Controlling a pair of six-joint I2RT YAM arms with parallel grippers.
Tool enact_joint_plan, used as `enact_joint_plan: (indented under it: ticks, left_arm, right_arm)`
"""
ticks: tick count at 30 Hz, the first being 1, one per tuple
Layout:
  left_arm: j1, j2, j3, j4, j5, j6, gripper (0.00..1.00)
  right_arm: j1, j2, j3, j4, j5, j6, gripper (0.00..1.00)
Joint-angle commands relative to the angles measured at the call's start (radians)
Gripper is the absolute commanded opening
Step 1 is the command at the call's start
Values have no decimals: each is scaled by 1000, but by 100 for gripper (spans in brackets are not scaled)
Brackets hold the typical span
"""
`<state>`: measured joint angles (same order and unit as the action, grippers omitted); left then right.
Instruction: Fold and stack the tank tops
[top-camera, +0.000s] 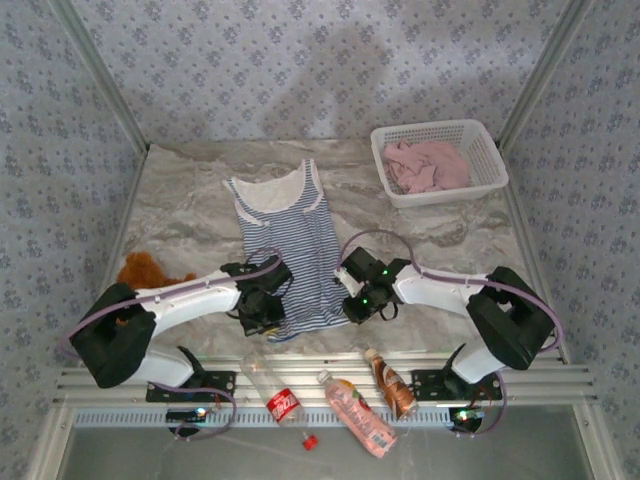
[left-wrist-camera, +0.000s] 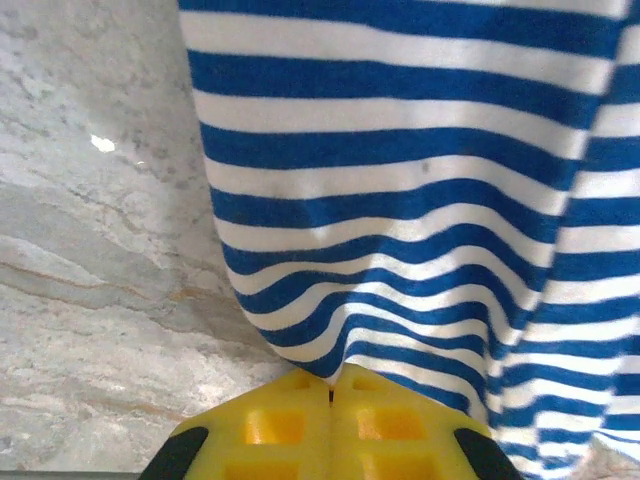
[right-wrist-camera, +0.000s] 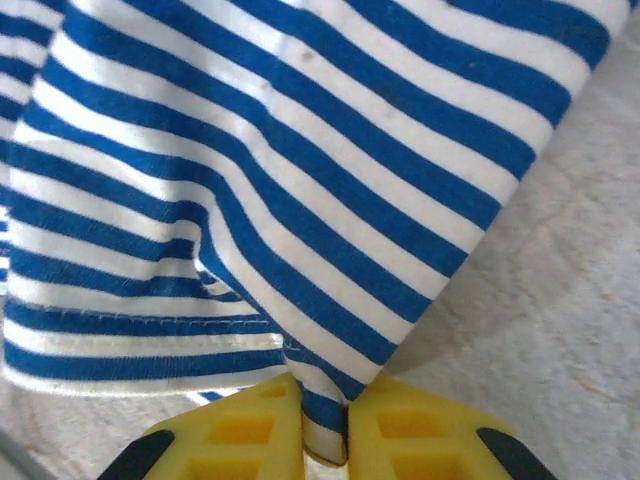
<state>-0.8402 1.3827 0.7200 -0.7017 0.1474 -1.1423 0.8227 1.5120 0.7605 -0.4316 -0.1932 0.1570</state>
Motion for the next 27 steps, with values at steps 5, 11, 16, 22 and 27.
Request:
enact_joint_plan:
  ticks: [5,11,16,22,27]
  left_arm:
    - [-4,-68,74,-97,-10,13,0]
    - [42,-75,173,-182,-18,86,0]
    - [144,-69,249,-223,1,185,0]
    - [277,-27,306,-216,39,286,0]
    - [360,51,409,-217,59,369,0]
  right_arm:
    - [0,-57,51,-54,-79,-8,15]
    - [-41,-76,114,-99,-103,-11,15]
    - [-93,-58,199,-109,-138,-24,15]
    - [-170,31,322,-104,-187,-30,15]
    - [-212,129,463,-127,-211,-51,15]
